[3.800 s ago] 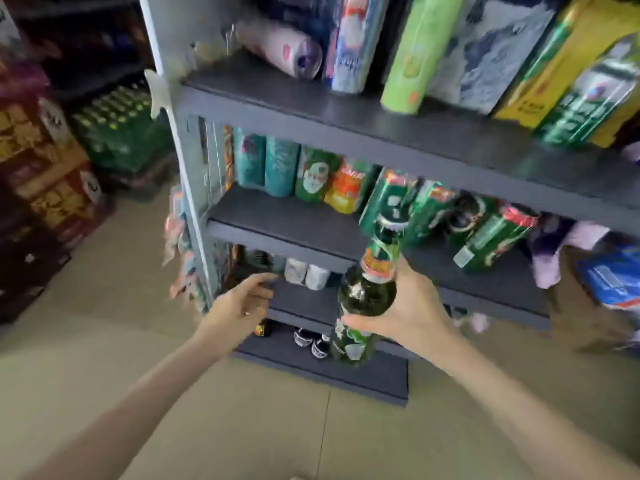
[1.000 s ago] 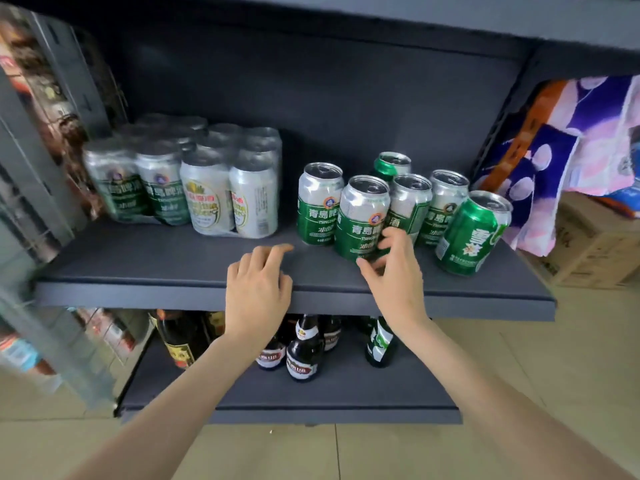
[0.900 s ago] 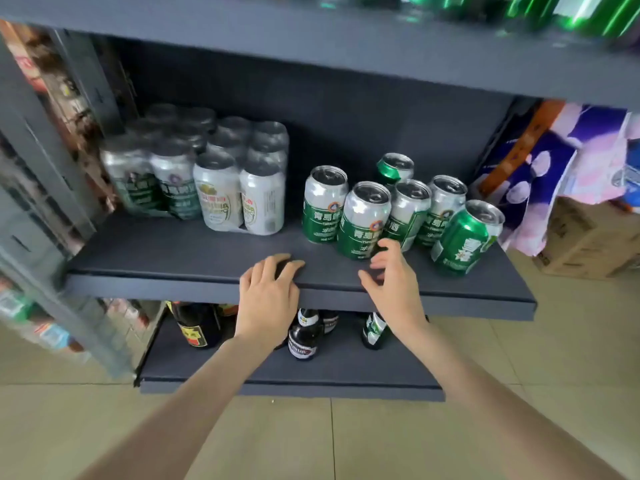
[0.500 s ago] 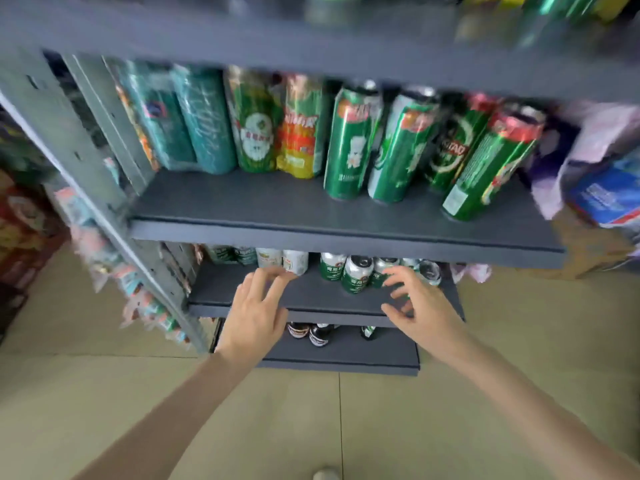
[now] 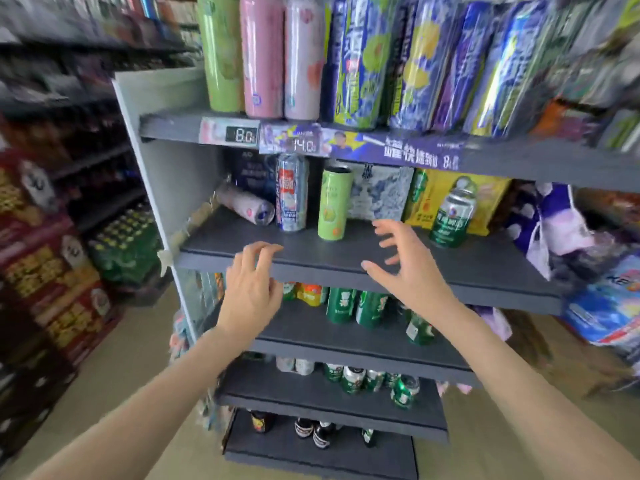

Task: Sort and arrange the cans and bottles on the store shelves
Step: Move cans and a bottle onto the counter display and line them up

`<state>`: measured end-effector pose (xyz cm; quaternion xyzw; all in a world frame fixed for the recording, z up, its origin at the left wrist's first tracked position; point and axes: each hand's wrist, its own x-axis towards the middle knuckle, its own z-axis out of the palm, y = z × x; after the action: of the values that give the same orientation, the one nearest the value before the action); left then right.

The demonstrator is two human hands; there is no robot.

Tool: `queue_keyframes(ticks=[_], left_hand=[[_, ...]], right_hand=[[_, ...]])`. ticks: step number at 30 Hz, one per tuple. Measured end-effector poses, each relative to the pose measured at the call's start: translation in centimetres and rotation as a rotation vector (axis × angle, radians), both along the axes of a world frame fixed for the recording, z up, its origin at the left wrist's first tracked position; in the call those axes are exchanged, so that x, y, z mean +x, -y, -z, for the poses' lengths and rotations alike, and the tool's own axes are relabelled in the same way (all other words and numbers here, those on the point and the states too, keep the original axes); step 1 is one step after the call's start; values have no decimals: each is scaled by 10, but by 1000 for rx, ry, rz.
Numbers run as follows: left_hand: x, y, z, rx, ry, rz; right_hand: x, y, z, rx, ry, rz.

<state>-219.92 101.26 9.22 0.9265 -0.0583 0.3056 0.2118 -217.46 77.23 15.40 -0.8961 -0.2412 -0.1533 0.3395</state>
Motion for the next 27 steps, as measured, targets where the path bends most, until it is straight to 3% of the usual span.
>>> queue_keyframes(ticks=[3, 5, 10, 15, 18, 22, 27], left_hand=[[18, 14, -11, -26, -211, -153], [27, 15, -5, 34, -311, -232], [46, 0, 0, 210, -388, -256], [61, -18, -2, 70, -291, -247], [90, -37, -22, -38, -176, -304], [143, -73, -44, 328, -335, -311], [187, -79, -44, 618, -449, -137]], right_hand=[[44, -21, -8, 49, -87, -33], [79, -38, -6, 76, -43, -2], [142, -80, -6, 139, -54, 138], [126, -86, 8, 419, 48, 154], [103, -73, 16, 468, 169, 112], [85, -64, 13, 280, 152, 15], [85, -75, 4, 183, 119, 75]])
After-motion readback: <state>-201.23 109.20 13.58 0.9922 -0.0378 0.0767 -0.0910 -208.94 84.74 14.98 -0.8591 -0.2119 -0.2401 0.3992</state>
